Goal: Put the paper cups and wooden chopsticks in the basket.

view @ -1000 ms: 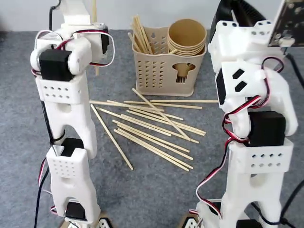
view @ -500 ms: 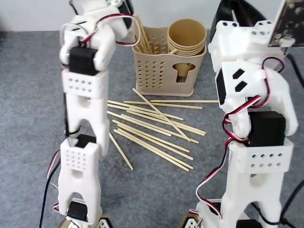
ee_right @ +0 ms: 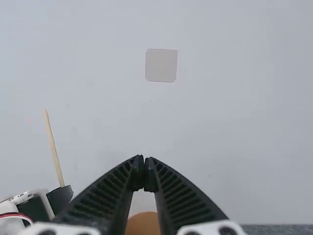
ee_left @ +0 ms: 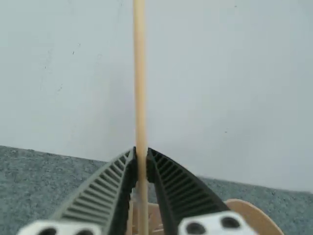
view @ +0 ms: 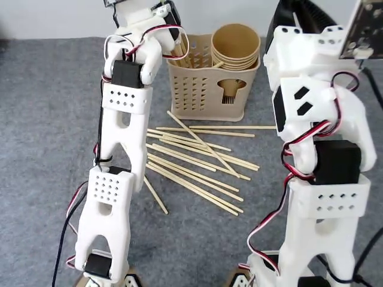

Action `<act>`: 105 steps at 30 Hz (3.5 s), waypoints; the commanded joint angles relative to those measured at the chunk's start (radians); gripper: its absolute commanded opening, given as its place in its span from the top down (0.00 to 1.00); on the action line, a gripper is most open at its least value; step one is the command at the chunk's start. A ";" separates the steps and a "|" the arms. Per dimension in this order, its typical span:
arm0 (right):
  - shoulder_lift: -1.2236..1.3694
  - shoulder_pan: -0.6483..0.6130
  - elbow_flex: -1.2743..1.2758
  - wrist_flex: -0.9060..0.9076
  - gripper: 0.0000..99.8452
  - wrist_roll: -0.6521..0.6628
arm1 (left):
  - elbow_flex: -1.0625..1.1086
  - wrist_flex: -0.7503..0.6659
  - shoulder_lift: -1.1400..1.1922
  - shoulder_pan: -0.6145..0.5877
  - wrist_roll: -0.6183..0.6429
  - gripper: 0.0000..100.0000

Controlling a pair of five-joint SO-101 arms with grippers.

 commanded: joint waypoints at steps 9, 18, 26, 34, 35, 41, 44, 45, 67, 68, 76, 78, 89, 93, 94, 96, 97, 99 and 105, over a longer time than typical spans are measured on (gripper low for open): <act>-0.025 0.007 -0.055 -0.013 0.98 0.014 | -0.176 0.219 -0.012 0.029 0.003 0.89; -0.025 0.007 -0.055 -0.013 0.98 0.014 | -0.177 0.253 -0.023 0.002 0.003 0.85; -0.025 0.007 -0.055 -0.013 0.98 0.014 | -0.176 0.328 -0.095 -0.014 -0.008 0.85; -0.025 0.005 -0.055 -0.012 0.98 0.014 | -0.176 0.631 -0.209 -0.051 -0.110 0.85; -0.025 0.004 -0.057 -0.012 0.98 0.014 | -0.176 0.669 -0.218 -0.068 -0.110 0.85; -0.025 -0.013 -0.060 0.018 0.98 0.063 | -0.170 0.698 -0.258 -0.301 -0.110 0.85; -0.025 -0.064 -0.061 0.067 0.98 0.103 | -0.165 0.700 -0.278 -0.417 -0.186 0.85; -0.024 -0.087 -0.061 0.085 0.98 0.118 | -0.163 0.700 -0.284 -0.448 -0.232 0.85; -0.018 -0.275 -0.054 0.711 0.98 0.209 | 0.760 0.697 -1.112 -0.583 -0.488 0.98; -0.008 -0.275 -0.054 0.740 0.98 0.209 | 0.819 0.697 -1.154 -0.582 -0.488 0.98; 0.168 -0.282 -0.054 0.941 0.98 0.210 | 1.287 0.695 -1.448 -0.615 -0.517 0.99; 0.229 -0.308 -0.054 0.967 0.98 0.210 | 1.403 0.692 -1.514 -0.626 -0.542 0.99; 0.575 -0.515 0.104 0.880 0.86 0.213 | 2.106 0.460 -1.912 -0.822 -0.629 0.99; 0.576 -0.545 0.224 0.730 0.86 0.213 | 2.341 0.381 -2.070 -0.822 -0.671 0.99; 0.576 -0.549 0.249 0.685 0.86 0.213 | 2.381 0.362 -2.101 -0.822 -0.672 0.99; 0.582 -0.555 0.292 0.602 0.86 0.212 | 2.439 0.330 -2.156 -0.824 -0.697 0.99; 0.584 -0.558 0.308 0.568 0.86 0.209 | 2.462 0.321 -2.176 -0.824 -0.704 0.99; 0.585 -0.559 0.336 0.503 0.86 0.210 | 2.499 0.313 -2.196 -0.824 -0.710 0.99; 0.621 -0.564 0.379 0.375 0.76 0.215 | 2.628 0.226 -2.197 -0.818 -0.710 0.99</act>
